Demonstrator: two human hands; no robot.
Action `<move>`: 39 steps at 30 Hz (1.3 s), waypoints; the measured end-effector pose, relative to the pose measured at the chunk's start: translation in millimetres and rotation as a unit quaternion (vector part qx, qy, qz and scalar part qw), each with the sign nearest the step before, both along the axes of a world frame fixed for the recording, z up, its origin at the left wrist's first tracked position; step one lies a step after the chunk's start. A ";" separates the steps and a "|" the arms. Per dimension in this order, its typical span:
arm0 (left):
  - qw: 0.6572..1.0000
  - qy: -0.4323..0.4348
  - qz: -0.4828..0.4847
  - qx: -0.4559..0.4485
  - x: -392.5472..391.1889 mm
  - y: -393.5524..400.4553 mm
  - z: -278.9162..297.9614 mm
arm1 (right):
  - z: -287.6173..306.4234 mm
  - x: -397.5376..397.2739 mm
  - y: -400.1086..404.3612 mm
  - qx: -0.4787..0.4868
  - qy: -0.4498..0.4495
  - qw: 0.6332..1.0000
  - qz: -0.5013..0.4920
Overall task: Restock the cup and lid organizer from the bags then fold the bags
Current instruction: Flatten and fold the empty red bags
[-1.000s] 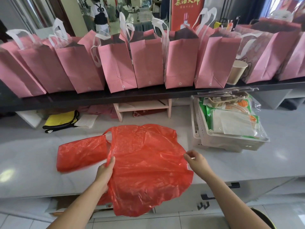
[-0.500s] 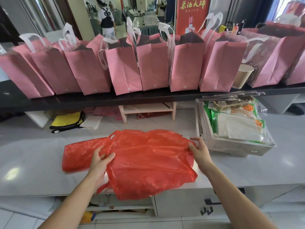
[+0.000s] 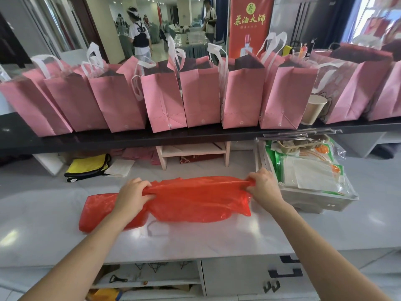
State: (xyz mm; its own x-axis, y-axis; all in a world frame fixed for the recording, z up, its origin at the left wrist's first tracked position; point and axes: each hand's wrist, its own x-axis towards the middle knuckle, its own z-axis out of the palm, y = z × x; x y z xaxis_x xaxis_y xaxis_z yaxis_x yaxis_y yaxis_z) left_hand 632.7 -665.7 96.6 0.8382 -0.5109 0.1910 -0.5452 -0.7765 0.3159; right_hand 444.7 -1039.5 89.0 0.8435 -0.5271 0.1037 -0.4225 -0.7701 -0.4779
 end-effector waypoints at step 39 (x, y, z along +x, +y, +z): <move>0.947 0.009 -0.171 0.271 -76.6 -35.5 -120.0 | -129.7 -54.4 29.7 -0.185 -0.063 0.980 0.019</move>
